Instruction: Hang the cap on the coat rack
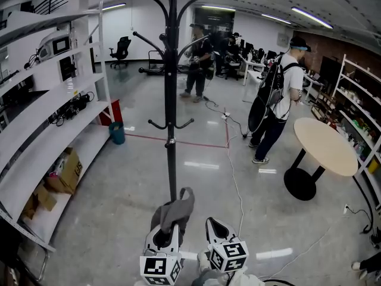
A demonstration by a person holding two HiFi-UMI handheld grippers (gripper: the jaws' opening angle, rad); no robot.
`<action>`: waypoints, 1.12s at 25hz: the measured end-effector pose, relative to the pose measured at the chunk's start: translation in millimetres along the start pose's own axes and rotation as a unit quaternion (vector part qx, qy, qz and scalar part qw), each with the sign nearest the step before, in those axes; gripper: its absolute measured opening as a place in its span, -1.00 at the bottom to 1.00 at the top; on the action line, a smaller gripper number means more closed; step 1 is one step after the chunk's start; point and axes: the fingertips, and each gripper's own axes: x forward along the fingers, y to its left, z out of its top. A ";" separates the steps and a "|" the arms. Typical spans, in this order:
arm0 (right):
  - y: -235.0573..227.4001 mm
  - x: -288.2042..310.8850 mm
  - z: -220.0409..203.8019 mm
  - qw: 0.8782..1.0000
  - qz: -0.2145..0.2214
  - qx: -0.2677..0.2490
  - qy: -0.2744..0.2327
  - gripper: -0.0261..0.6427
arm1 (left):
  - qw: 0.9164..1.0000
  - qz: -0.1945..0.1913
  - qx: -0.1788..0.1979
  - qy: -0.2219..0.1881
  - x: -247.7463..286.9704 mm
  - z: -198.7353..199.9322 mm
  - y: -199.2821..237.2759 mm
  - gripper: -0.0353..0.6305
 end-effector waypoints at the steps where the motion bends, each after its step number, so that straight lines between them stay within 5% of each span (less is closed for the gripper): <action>1: -2.7 3.0 0.8 1.000 0.000 -0.001 -0.001 -0.89 | 1.000 0.000 0.001 -0.001 4.1 0.0 0.6 -0.69; 28: -92.5 130.2 54.2 0.999 0.045 -0.007 -0.005 -0.89 | 0.999 0.037 0.006 -0.010 154.7 21.4 8.8 -0.69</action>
